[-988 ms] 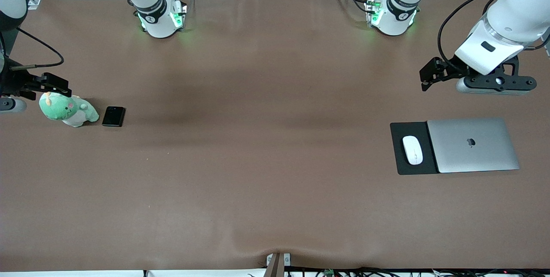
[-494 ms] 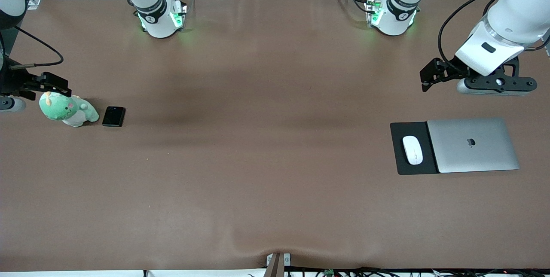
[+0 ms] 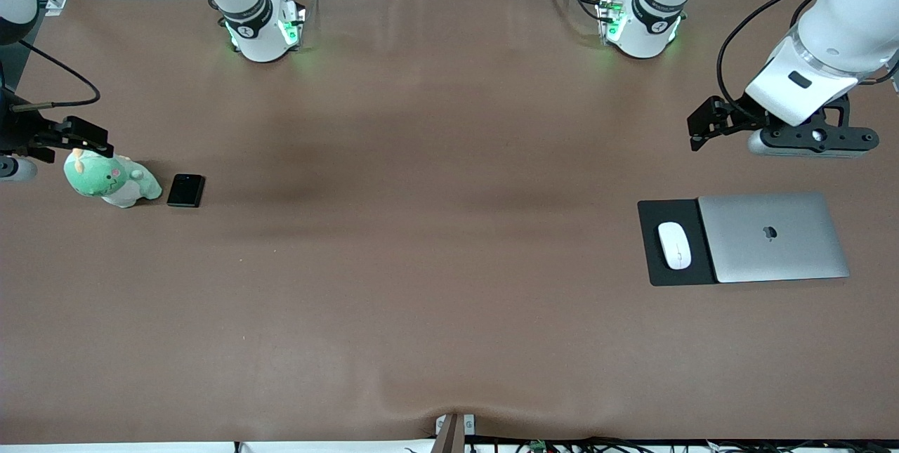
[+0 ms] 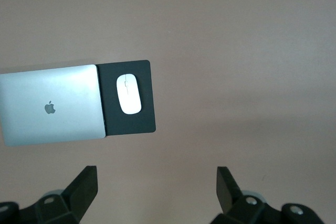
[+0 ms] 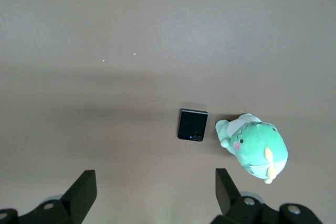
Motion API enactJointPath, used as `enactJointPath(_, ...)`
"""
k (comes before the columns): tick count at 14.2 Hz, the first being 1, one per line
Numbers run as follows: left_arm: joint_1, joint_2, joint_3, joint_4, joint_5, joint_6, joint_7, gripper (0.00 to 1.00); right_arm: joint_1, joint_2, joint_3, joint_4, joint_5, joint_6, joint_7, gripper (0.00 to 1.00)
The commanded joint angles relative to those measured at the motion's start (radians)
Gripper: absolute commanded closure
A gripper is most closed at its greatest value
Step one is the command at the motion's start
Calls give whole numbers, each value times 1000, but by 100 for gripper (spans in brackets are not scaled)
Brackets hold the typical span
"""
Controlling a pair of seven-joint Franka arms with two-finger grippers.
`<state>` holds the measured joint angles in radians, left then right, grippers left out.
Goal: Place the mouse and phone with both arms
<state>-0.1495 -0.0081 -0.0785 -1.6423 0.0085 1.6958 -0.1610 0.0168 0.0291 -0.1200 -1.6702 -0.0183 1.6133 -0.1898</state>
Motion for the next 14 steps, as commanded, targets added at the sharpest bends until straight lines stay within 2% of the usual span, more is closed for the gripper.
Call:
enactJointPath(1, 2, 39, -7, 59, 11, -12, -15, 0, 22, -18, -10, 0, -5, -9, 10, 0)
enactJointPath(9, 1, 43, -7, 61, 8, -12, -19, 0, 40, -8, -7, 32, 37, 0, 13, 0)
enactJointPath(14, 2, 40, -7, 58, 10, -13, -22, 0, 109, 17, -6, 35, -26, 5, 93, 0)
